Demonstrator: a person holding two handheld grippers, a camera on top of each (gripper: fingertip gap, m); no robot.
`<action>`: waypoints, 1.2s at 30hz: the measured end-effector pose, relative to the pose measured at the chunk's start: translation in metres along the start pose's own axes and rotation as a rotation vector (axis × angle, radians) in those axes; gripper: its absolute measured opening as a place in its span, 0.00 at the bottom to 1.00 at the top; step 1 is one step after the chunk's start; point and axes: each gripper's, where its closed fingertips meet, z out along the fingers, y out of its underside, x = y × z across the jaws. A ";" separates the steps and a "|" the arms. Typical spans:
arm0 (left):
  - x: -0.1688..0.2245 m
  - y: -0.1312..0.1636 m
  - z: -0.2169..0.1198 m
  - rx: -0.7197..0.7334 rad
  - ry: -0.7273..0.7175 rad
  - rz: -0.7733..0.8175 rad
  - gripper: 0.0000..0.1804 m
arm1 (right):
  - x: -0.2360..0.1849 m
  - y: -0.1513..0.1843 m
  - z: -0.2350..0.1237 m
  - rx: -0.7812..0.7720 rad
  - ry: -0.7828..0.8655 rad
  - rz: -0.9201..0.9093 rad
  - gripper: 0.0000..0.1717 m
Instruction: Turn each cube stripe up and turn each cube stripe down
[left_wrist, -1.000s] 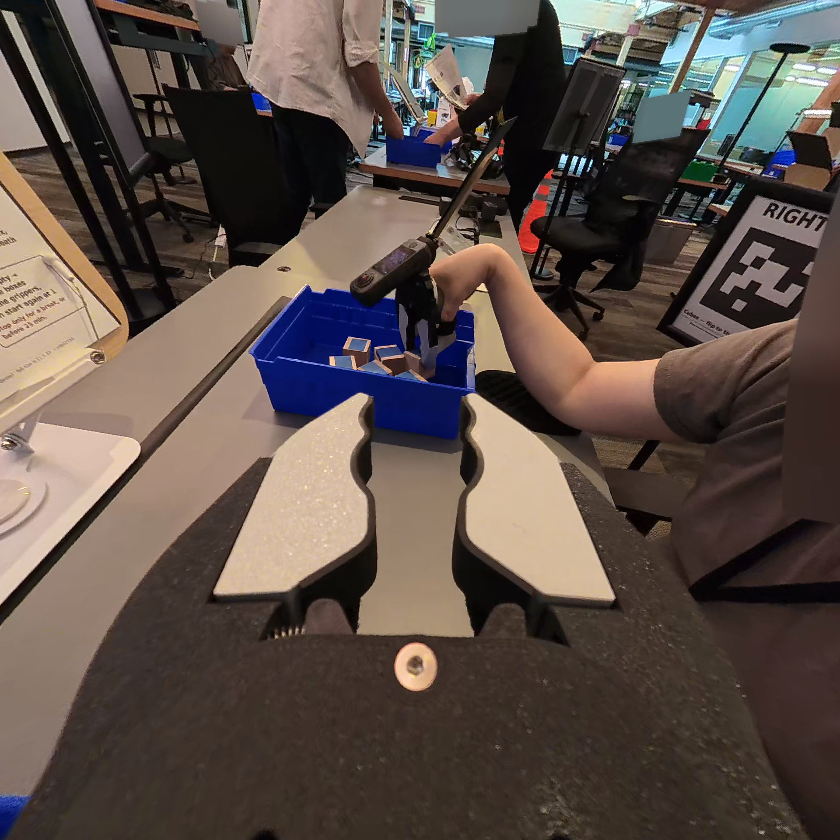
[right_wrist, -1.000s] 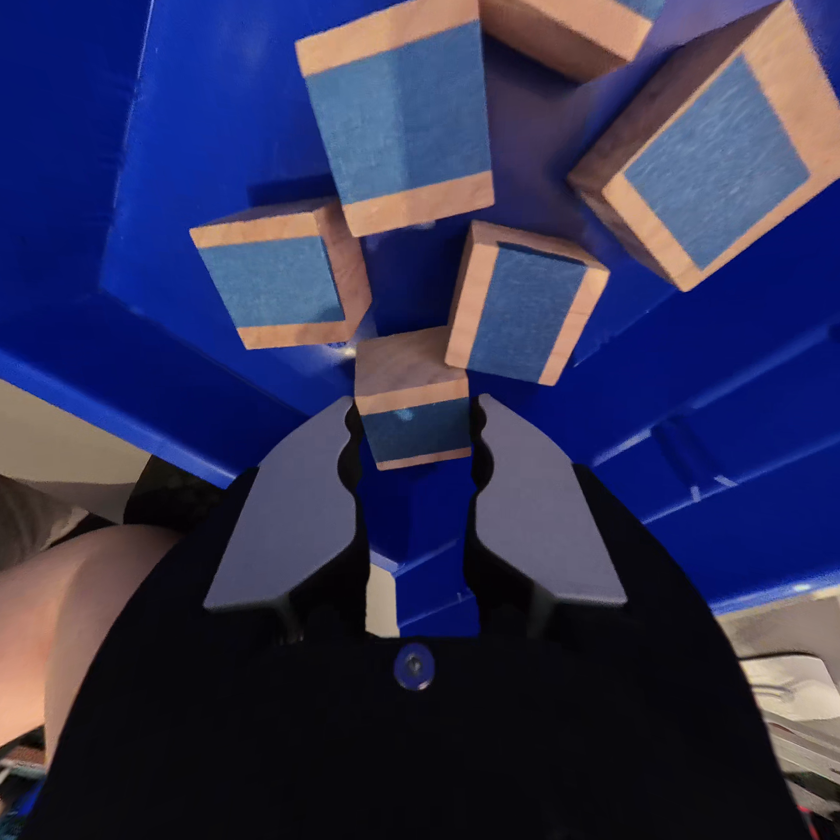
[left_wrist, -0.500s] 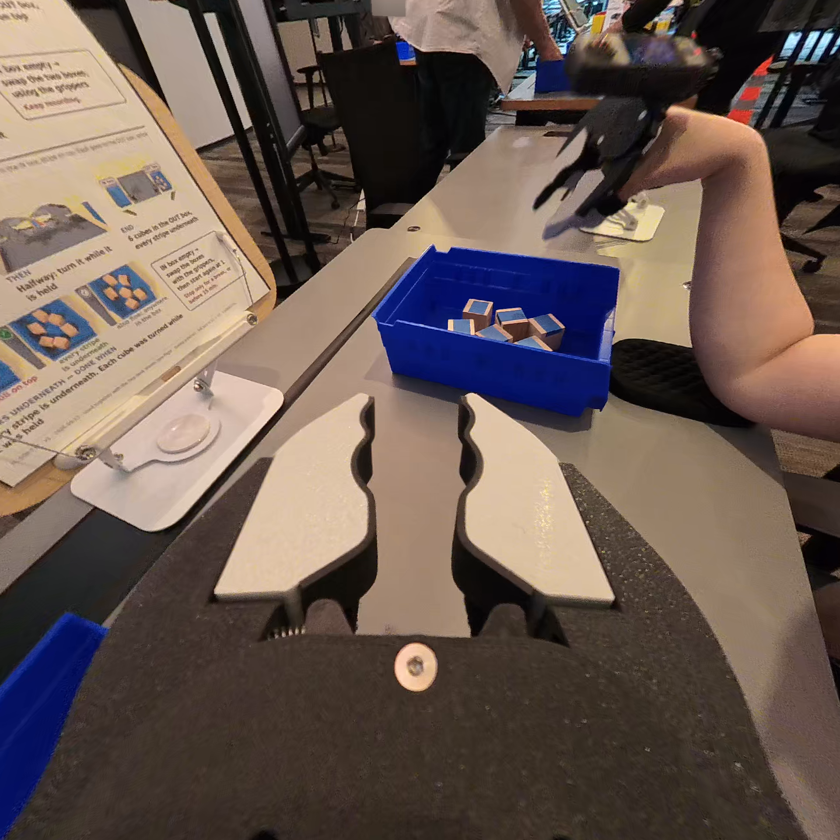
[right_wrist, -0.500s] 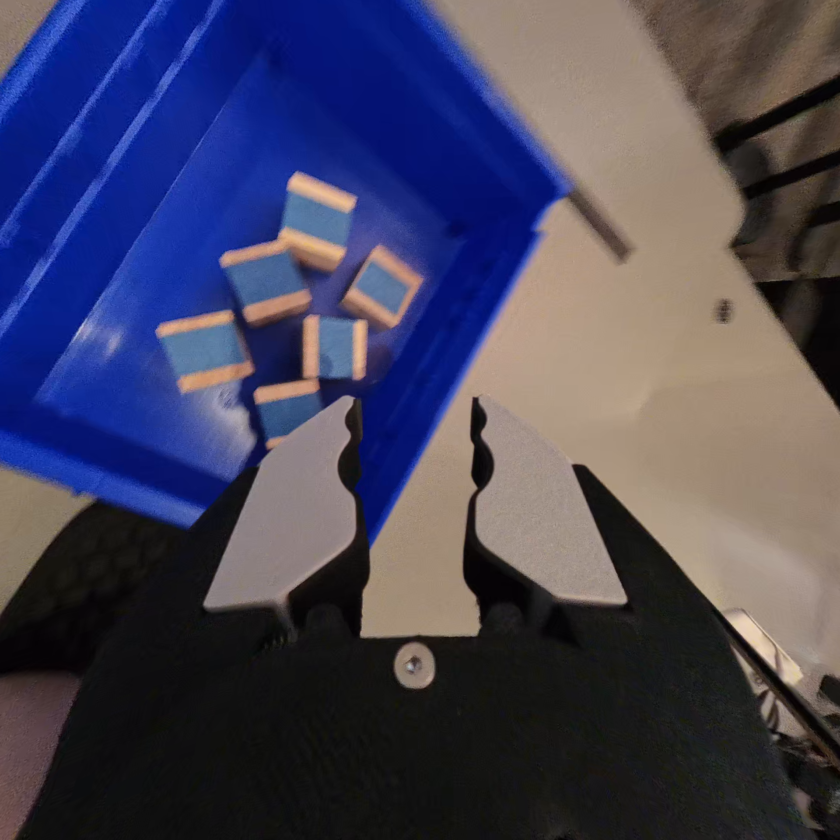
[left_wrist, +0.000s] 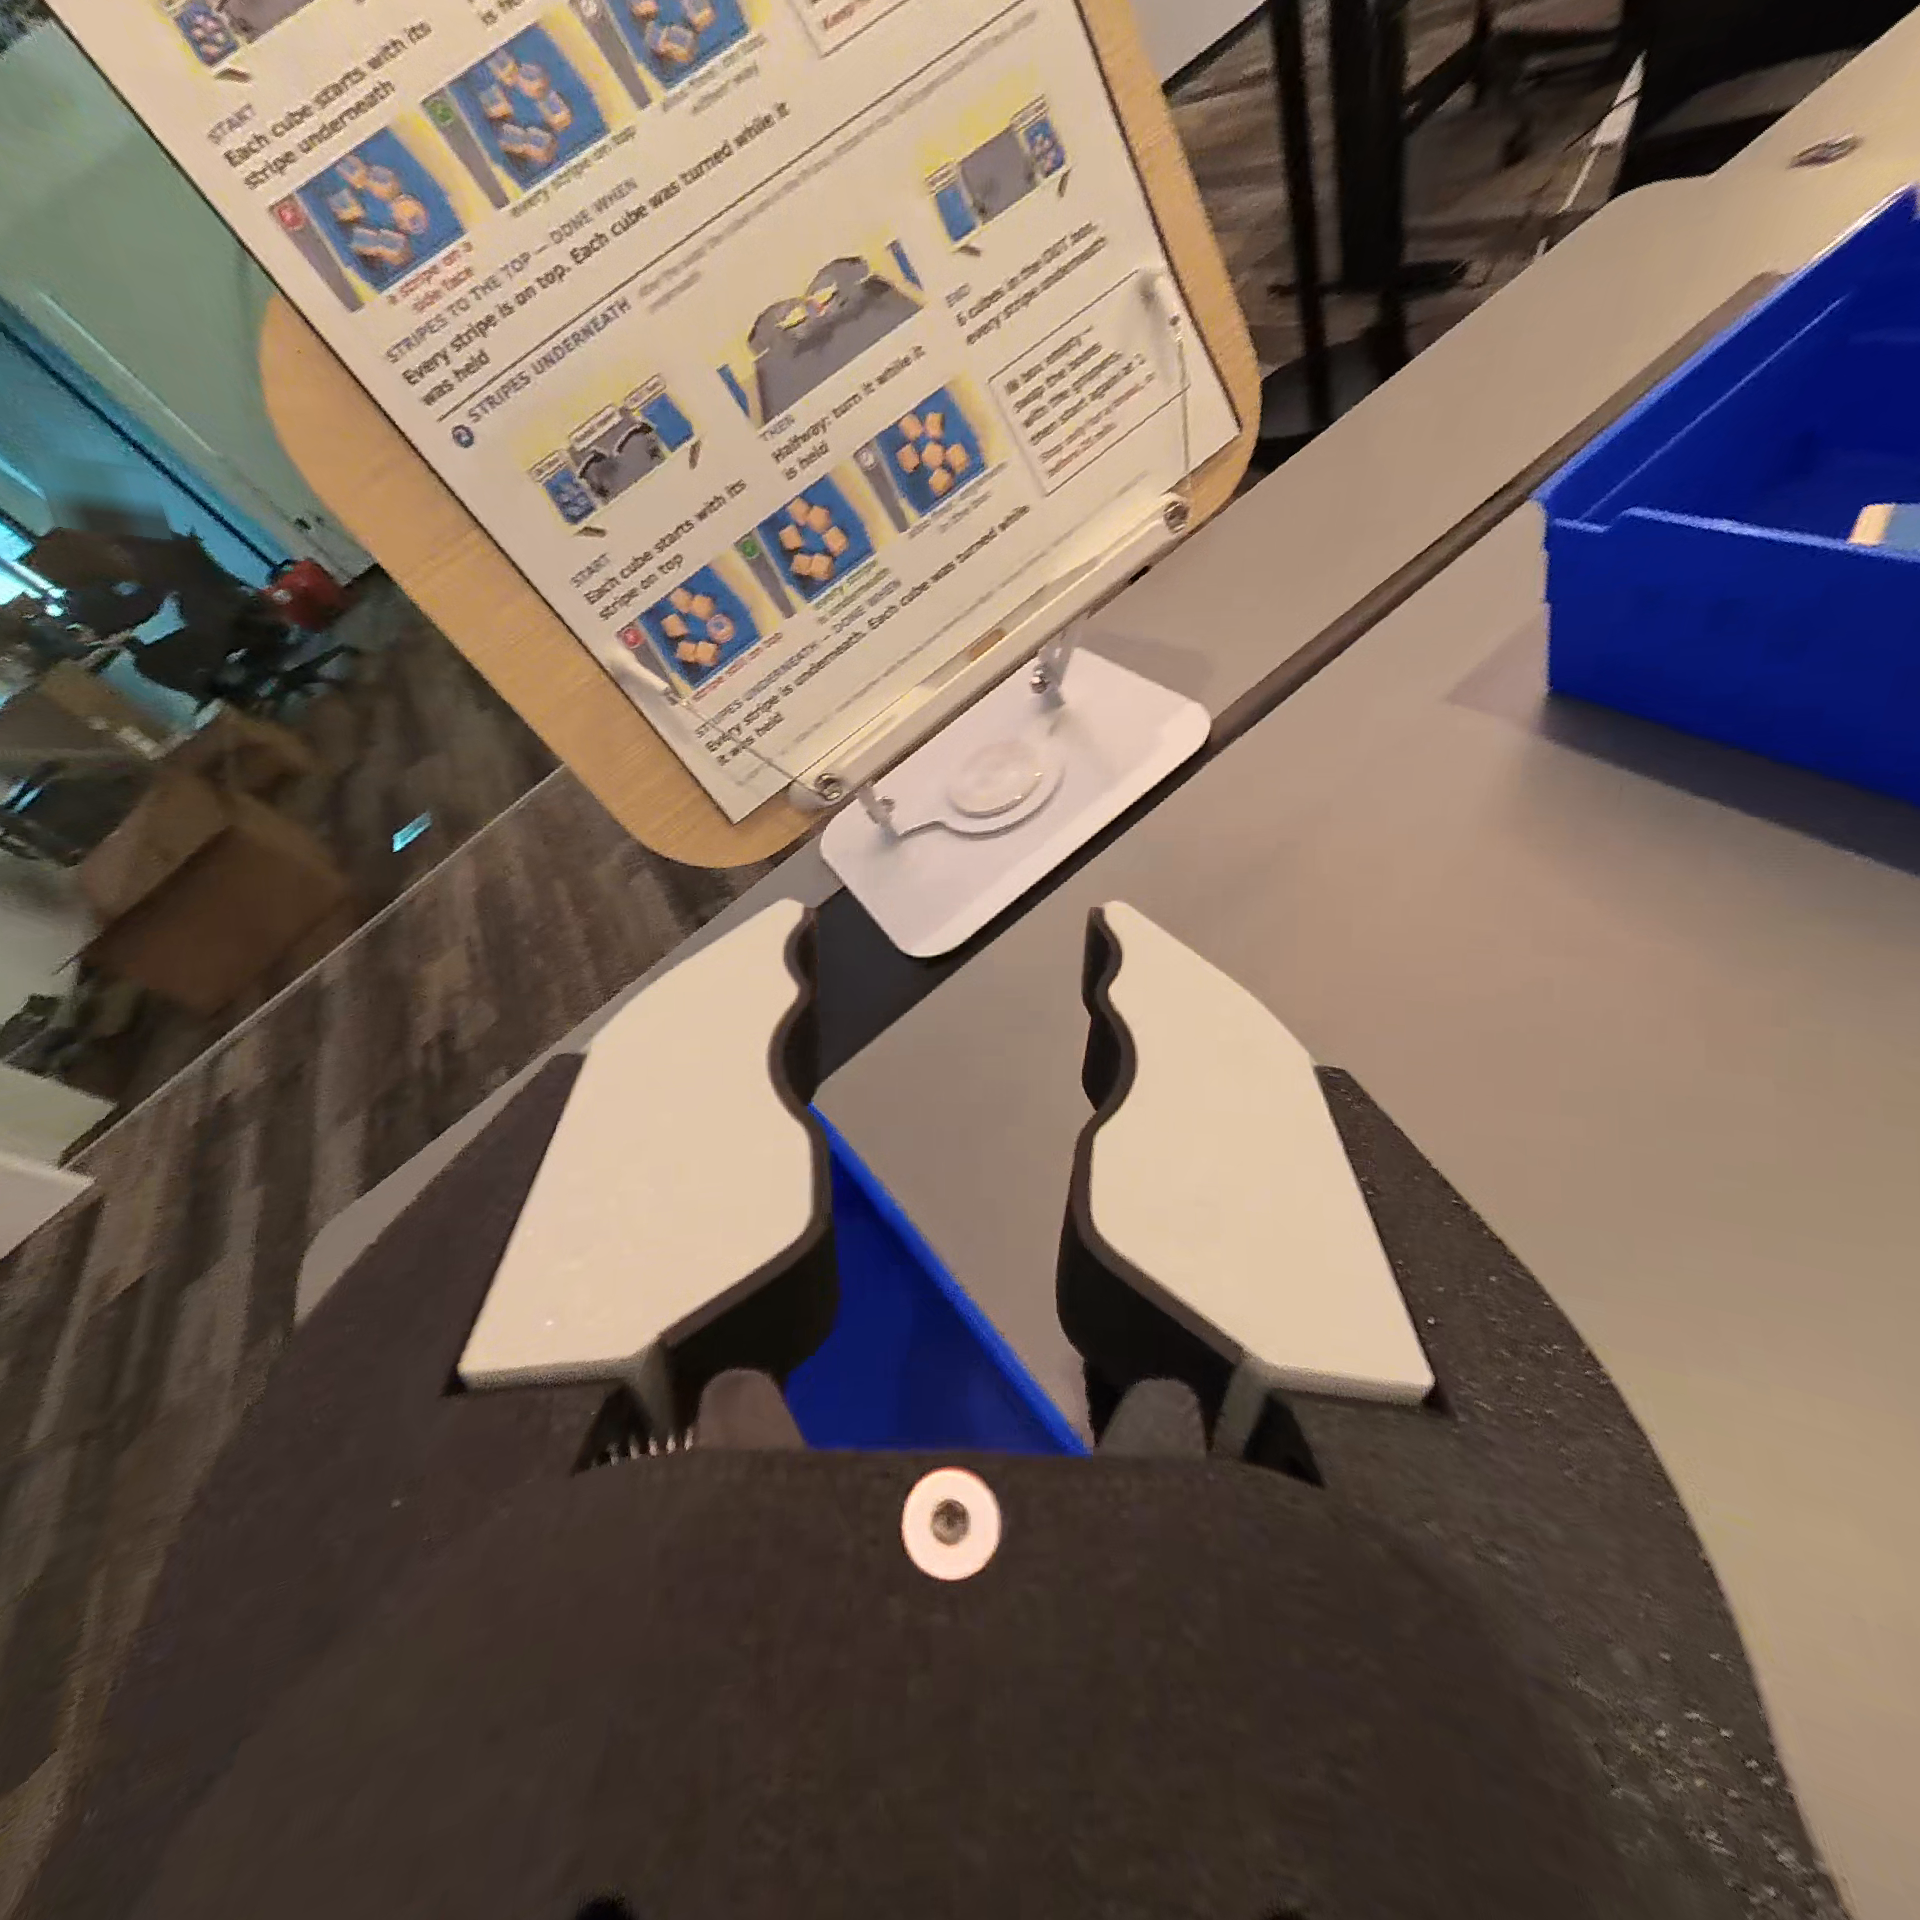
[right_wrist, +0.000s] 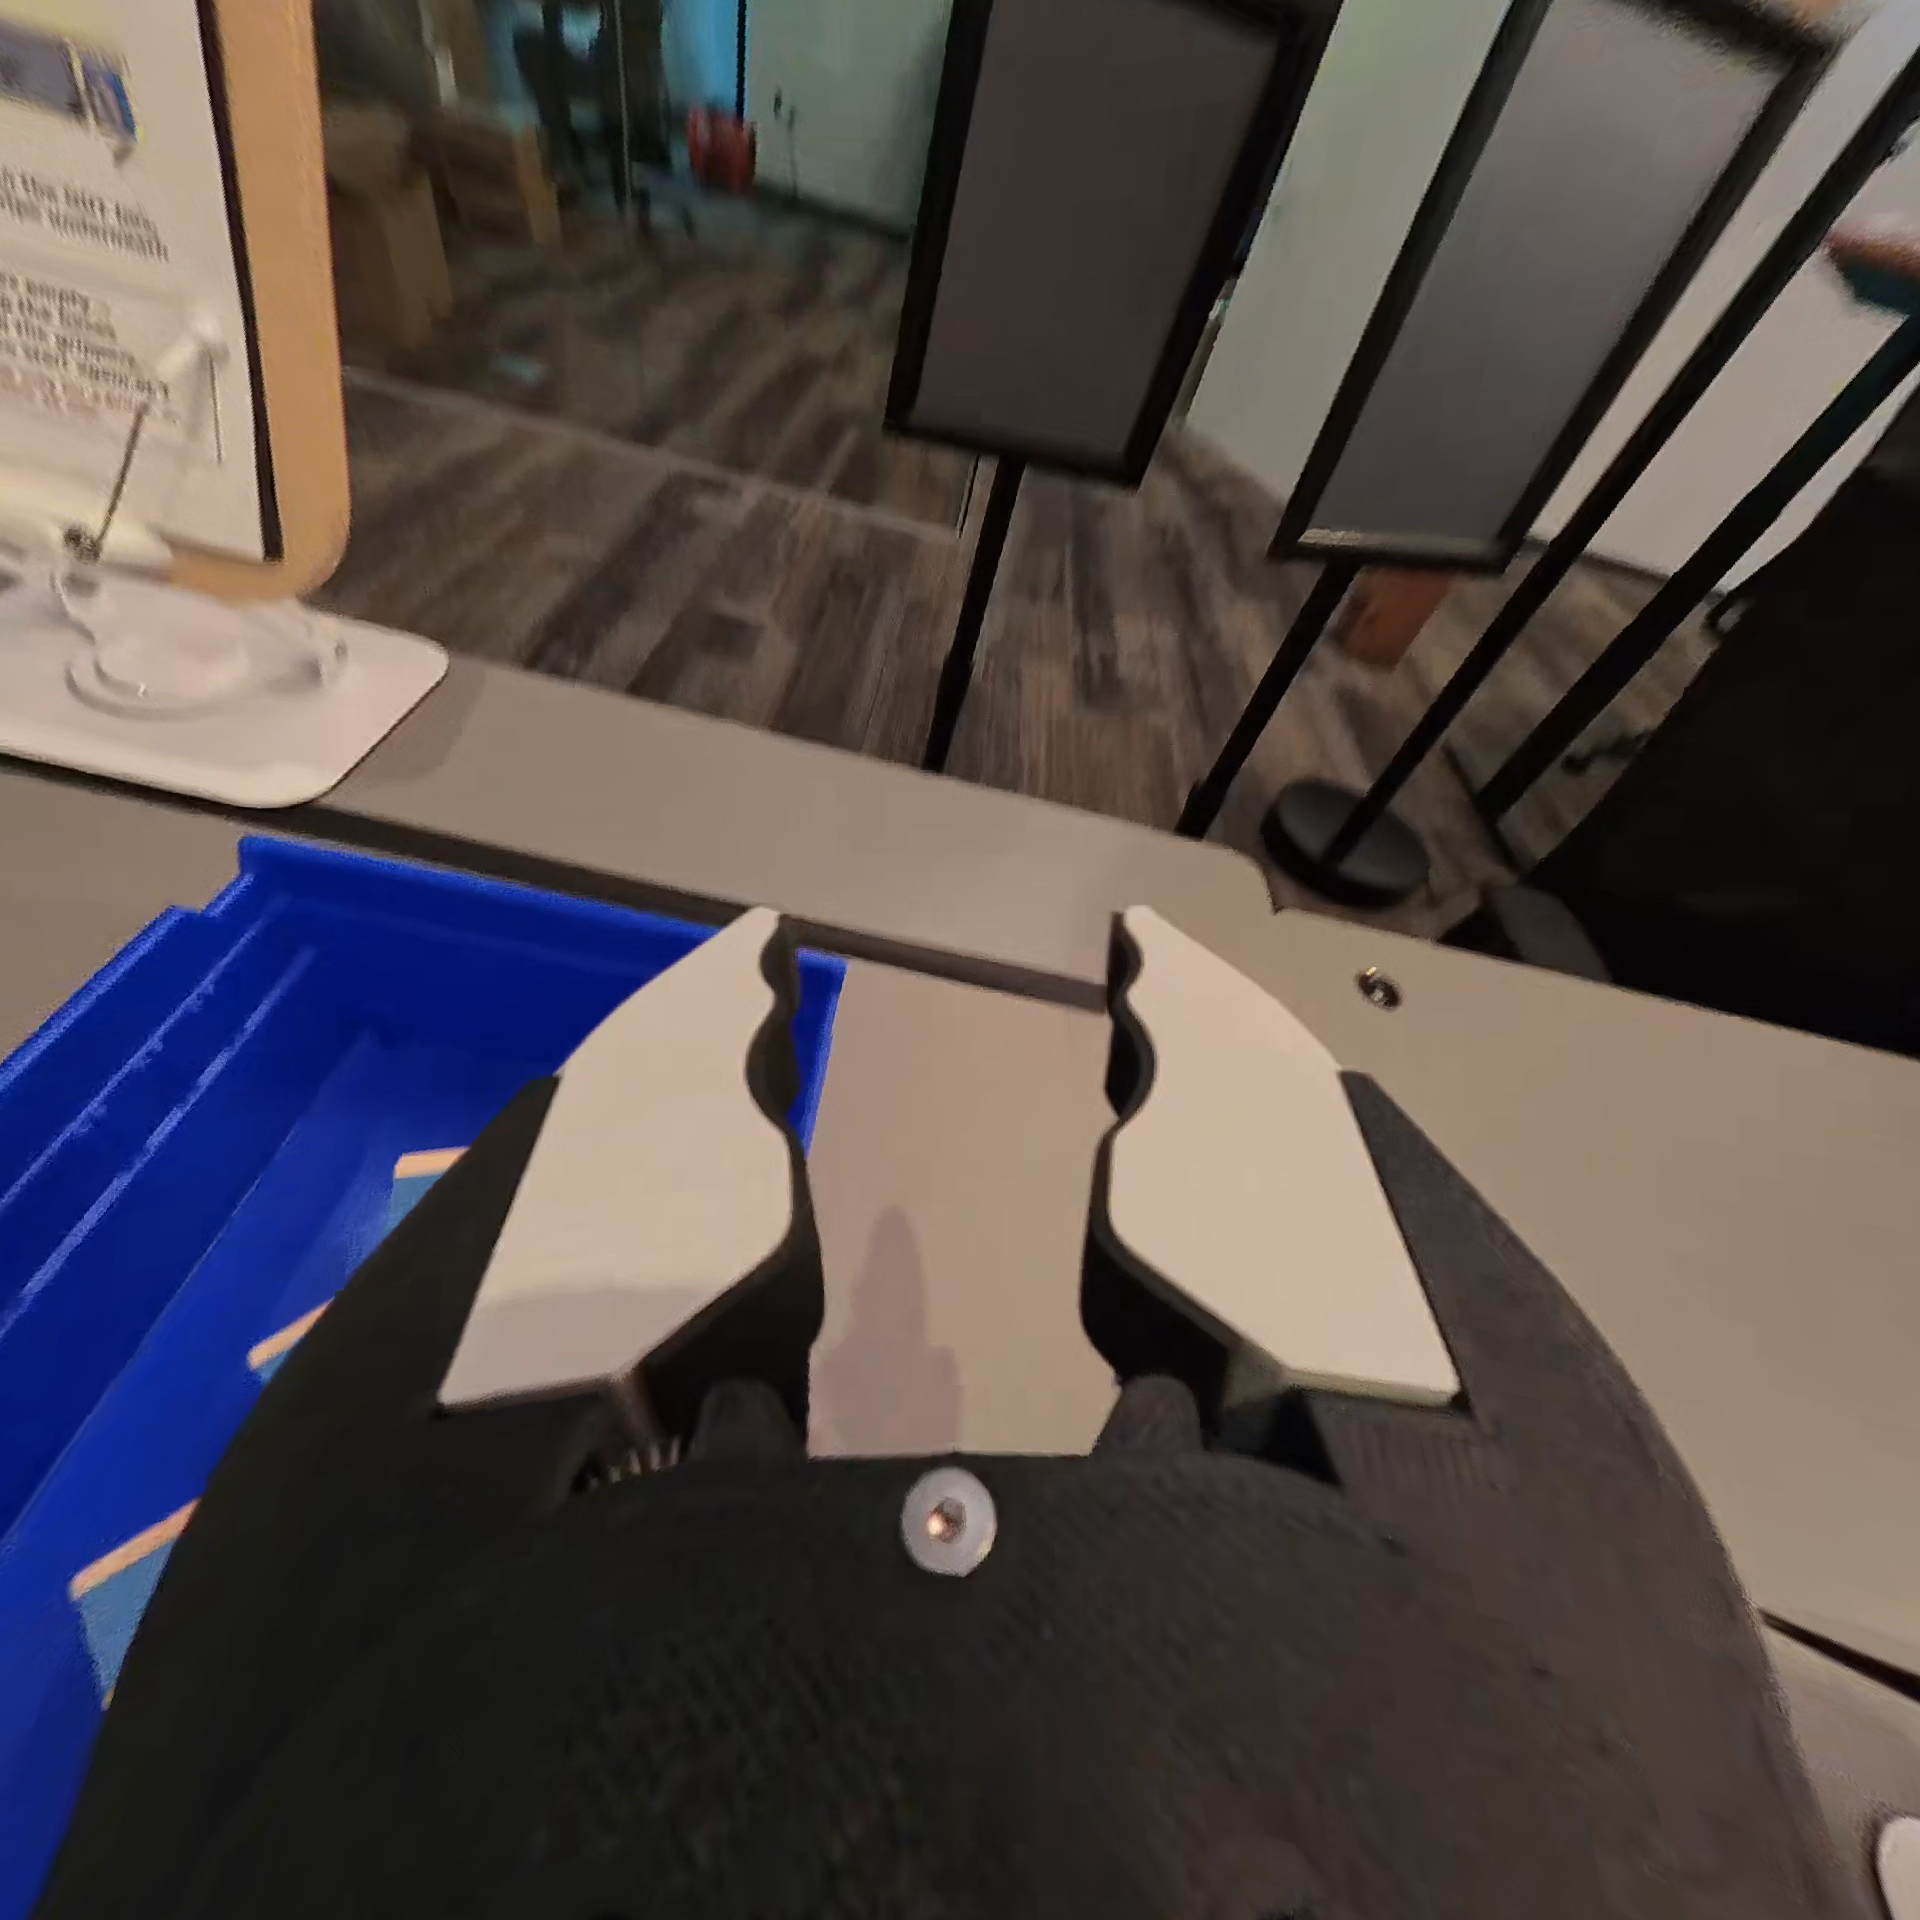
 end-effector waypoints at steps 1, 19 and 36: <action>-0.001 0.001 0.000 -0.008 -0.010 0.007 0.27 | 0.001 -0.003 -0.003 0.021 0.015 -0.014 0.36; -0.060 0.047 -0.010 -0.247 -0.178 0.013 0.27 | -0.018 0.069 0.021 -0.412 -0.068 0.164 0.35; -0.161 0.192 -0.090 -0.524 -0.059 -0.580 0.27 | -0.061 0.176 0.020 -1.008 -0.205 0.250 0.17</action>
